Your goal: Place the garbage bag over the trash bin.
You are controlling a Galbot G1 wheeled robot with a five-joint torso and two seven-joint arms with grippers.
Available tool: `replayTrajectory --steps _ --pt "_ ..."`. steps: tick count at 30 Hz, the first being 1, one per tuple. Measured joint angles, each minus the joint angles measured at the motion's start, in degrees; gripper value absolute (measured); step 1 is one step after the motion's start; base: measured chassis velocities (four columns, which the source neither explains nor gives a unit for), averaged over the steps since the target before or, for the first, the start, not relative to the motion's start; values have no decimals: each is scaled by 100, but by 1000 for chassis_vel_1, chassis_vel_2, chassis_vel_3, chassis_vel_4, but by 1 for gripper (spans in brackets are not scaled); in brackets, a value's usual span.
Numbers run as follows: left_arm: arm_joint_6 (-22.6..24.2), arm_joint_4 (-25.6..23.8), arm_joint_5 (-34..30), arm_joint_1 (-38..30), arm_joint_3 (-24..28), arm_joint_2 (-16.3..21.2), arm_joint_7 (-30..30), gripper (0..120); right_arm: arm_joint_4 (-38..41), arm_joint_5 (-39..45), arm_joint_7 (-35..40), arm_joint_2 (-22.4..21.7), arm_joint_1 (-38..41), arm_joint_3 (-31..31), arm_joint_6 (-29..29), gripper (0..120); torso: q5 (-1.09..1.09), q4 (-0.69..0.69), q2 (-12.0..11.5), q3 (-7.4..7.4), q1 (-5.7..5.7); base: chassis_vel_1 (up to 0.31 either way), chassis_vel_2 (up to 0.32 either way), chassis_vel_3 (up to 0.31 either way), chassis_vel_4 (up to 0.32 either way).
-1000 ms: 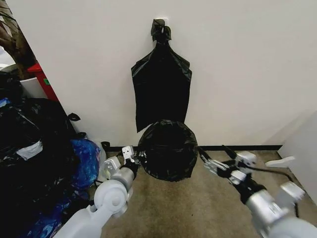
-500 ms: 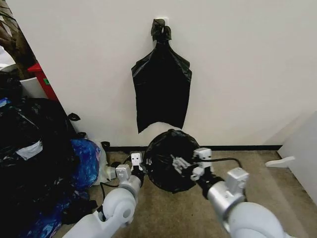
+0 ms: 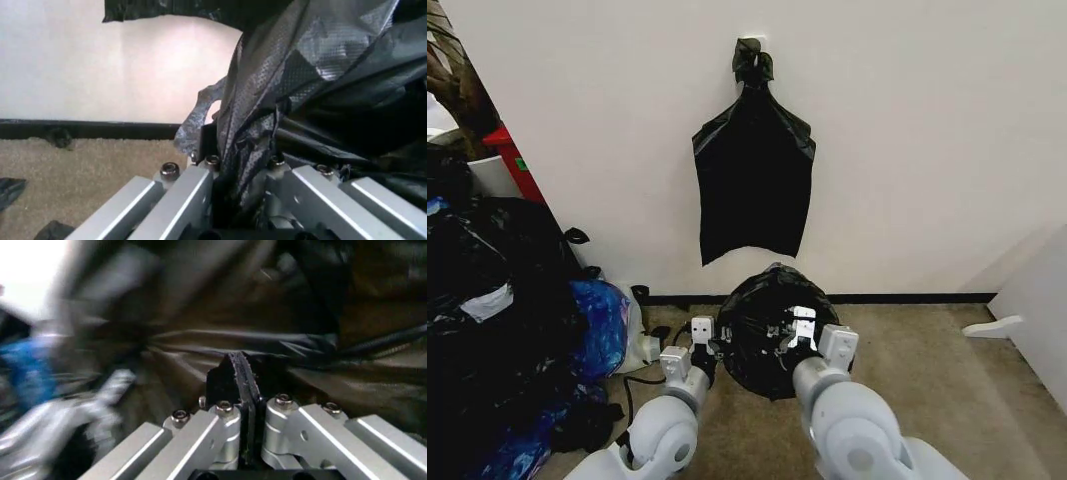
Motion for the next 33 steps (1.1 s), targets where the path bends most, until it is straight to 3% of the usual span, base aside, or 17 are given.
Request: replayTrajectory --steps 15,33 --pt "-115 -334 279 282 -117 201 202 1 -1223 -351 483 477 540 -185 132 0 -1 1 0 0 0 0 0 0 0" --pt "-221 -562 631 558 -60 218 453 1 -2002 -360 614 780 874 -238 230 0 1 1 0 0 0 0 0 0 0"
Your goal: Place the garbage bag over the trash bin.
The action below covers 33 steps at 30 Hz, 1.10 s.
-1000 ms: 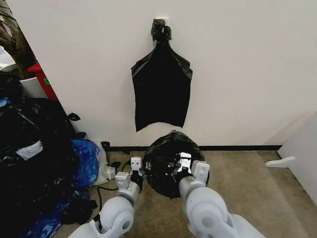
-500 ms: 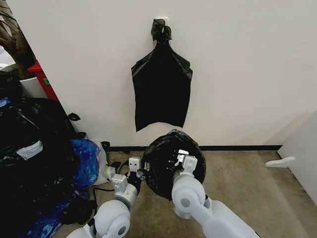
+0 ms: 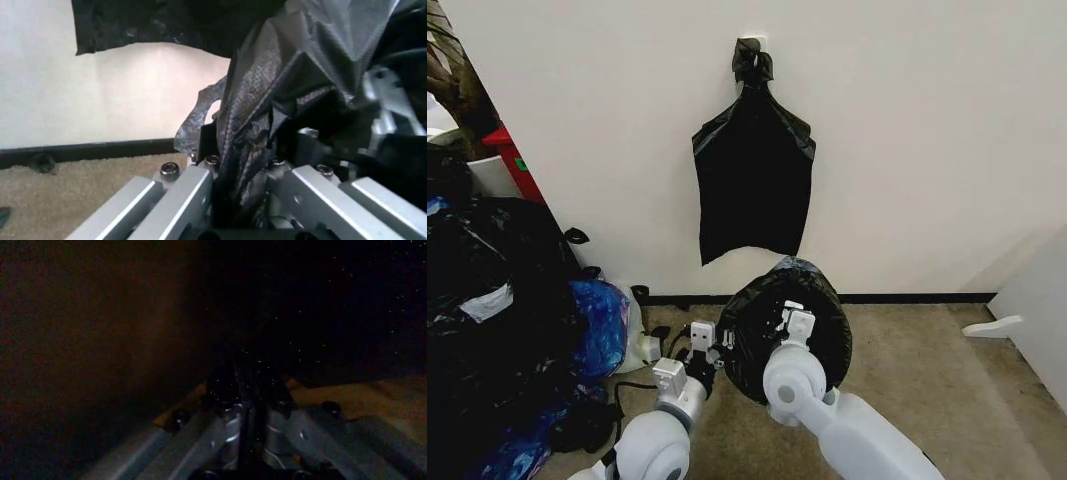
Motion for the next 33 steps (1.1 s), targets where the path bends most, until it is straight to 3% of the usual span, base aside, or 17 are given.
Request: replayTrajectory --steps 19,26,33 --pt "-14 -322 17 206 -64 1 116 1 -654 27 -2 154 191 93 78 0 0 0 0 0 0 0 0 0 0" --pt "-78 115 39 129 -172 -91 135 1 285 181 83 -104 29 -55 75 0 0 0 0 0 0 0 0 0 0" --pt "-75 233 -84 35 -204 -180 69 1 880 434 80 -211 -180 -196 1 0 0 -1 0 0 0 0 0 0 0"
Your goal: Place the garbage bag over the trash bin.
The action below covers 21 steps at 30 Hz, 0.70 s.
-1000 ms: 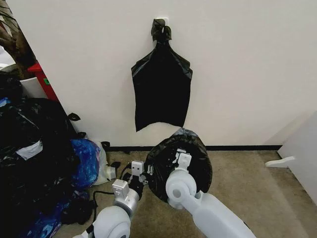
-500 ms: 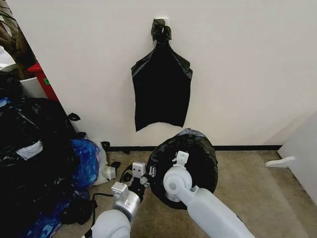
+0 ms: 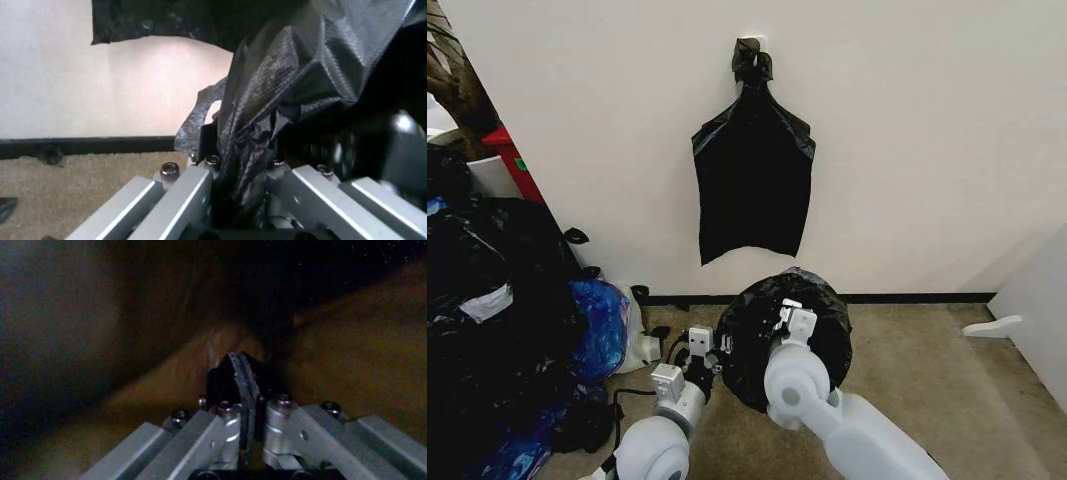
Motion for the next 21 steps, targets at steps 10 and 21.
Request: replayTrajectory --steps 10,21 --pt "6 -378 -41 110 -66 112 -4 1 -562 84 -1 357 25 29 -16 0 0 2 0 1 0 0 0 0 0" --pt "-24 -461 41 154 -195 110 29 1 -270 423 392 236 254 -78 74 0 1 0 0 1 0 0 0 0 0"
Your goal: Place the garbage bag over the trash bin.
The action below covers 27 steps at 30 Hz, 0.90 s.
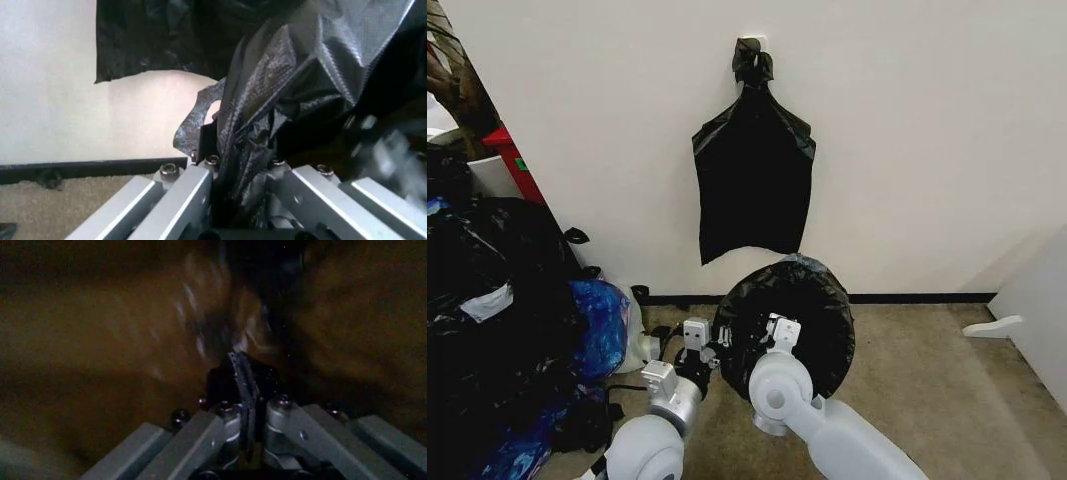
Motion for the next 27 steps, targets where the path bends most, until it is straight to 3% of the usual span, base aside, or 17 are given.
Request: replayTrajectory --steps 6,18,27 --pt "-1 27 30 26 17 -20 8 1 102 45 -1 -45 303 18 8 0 -1 1 0 0 0 0 0 0 0" --pt "-4 -255 35 135 -47 64 63 1 -997 -350 -399 140 345 274 -25 0 0 0 0 0 0 0 0 0 0" --pt "-3 -447 120 352 -90 103 124 1 -1205 -396 -544 143 385 358 -25 0 0 1 0 0 0 0 0 0 0"
